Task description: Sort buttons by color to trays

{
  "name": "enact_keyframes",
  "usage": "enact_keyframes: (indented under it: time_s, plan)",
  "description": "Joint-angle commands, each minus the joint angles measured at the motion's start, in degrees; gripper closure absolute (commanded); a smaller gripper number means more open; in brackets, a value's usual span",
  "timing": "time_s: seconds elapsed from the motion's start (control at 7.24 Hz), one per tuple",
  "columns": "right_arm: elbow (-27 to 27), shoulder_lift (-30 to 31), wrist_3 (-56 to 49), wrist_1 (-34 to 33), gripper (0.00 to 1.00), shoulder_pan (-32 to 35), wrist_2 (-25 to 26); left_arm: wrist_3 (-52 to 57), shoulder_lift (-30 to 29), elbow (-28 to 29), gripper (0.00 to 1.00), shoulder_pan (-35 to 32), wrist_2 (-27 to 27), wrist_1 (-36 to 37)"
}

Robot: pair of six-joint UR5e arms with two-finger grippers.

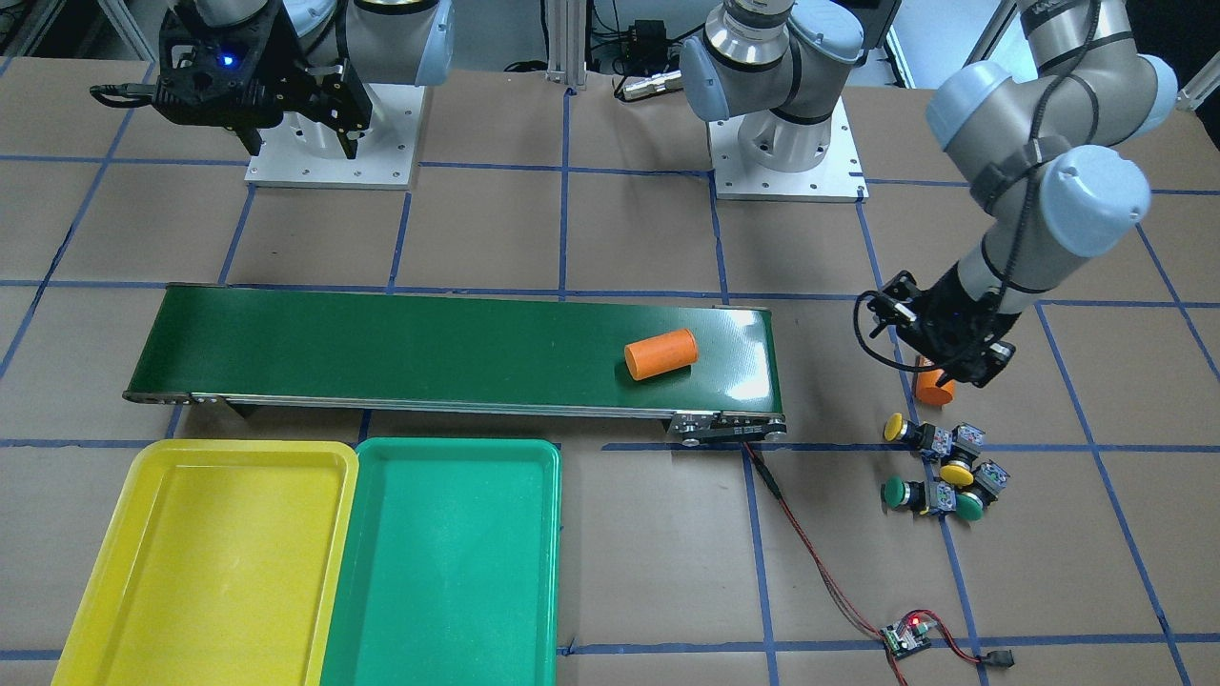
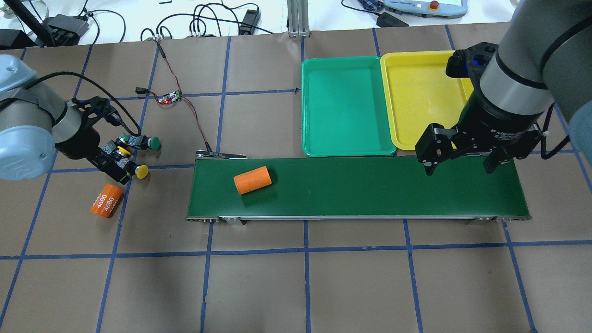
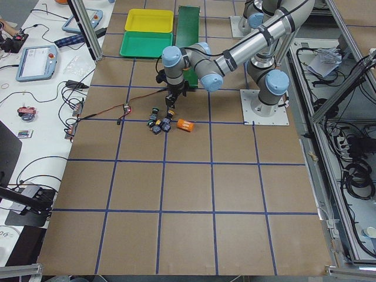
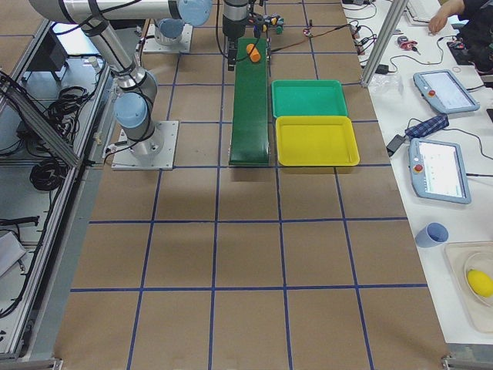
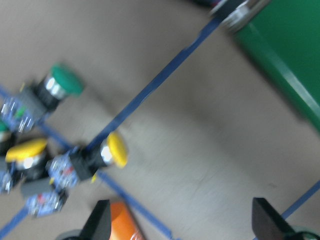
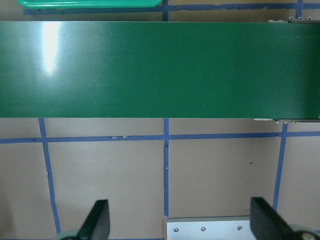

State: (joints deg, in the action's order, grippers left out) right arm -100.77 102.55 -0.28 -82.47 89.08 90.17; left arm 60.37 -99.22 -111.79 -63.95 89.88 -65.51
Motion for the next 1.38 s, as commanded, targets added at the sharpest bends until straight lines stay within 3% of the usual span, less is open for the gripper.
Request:
enact_keyframes:
  time_s: [0.0,0.55,0.69,0.83,0.97,1.24]
  plan:
    - [-0.04,-0.07,0.01,0.21,0.00,0.04,0.09,-6.53,-4.56,-0.70,0.00,4.61,0.03,0.73]
    - [-0.13,-0.07,0.10,0.29,0.00,0.04,0.09,-9.57,-9.14,-1.33,0.00,4.63,1.08,5.39]
    - [-0.13,-0.07,0.01,0.29,0.00,0.04,0.09,-9.57,-10.28,-1.58,0.11,4.63,0.99,6.44]
    - [-0.04,-0.07,0.01,0.29,0.00,0.04,0.09,-9.74,-10.64,-1.76,0.59,4.28,1.43,6.45]
    - [-0.04,0.02,0.01,0.29,0.00,0.04,0.09,-9.66,-10.65,-1.59,1.00,4.27,4.83,6.62]
    - [-0.13,0.02,0.01,0.29,0.00,0.04,0.09,-9.92,-7.59,0.77,1.00,1.83,5.57,4.71]
